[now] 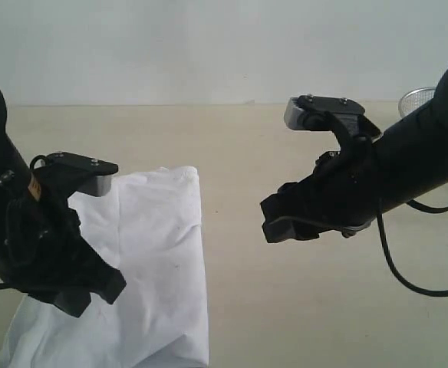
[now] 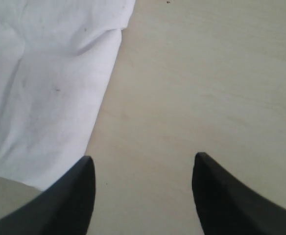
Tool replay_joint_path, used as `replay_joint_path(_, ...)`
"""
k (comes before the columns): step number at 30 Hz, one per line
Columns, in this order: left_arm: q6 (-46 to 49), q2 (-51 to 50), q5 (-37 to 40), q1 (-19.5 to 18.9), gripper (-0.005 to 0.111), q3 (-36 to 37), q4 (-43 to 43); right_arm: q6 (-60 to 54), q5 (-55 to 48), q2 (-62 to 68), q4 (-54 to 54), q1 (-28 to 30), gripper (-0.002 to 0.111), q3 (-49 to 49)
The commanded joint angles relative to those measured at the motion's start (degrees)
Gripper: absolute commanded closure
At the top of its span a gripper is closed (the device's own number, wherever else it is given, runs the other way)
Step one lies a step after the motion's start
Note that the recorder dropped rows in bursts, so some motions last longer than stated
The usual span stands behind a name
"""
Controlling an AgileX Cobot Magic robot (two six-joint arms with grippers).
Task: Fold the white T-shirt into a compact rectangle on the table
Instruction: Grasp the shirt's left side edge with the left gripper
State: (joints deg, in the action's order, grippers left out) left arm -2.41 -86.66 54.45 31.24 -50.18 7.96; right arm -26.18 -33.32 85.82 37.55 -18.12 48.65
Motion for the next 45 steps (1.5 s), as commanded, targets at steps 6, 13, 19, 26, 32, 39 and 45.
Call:
replay_joint_path(6,1.4,-7.2,-0.5,1.5,0.102,-0.2,0.4,0.1,-0.1,-0.7,-0.5,0.4,0.056,-0.1)
replay_joint_path(13,-2.0,-7.8,1.7,1.3,0.102,0.0,-5.2,-0.1,-0.3,-0.7,-0.5,0.4,0.056,-0.1)
replay_joint_path(19,-5.7,-7.8,2.3,1.3,0.102,1.7,-10.7,-0.1,-0.3,-0.7,-0.5,0.4,0.056,-0.1)
replay_joint_path(26,-5.7,-7.8,1.9,1.3,0.102,3.1,-11.9,-0.1,-0.5,-0.7,-0.5,0.4,0.056,-0.1)
replay_joint_path(32,-10.4,-6.9,1.6,1.3,0.102,4.2,-16.7,-0.7,-0.6,-0.7,-0.5,0.4,0.056,-0.1)
replay_joint_path(39,-9.3,4.8,-1.4,-4.0,0.102,5.7,-9.4,-0.7,-0.7,-0.7,-0.5,0.4,0.056,-0.1)
replay_joint_path(45,-0.4,9.6,-4.3,-8.8,0.097,12.1,4.5,-0.9,-0.6,-0.7,-0.2,0.4,0.056,-0.1)
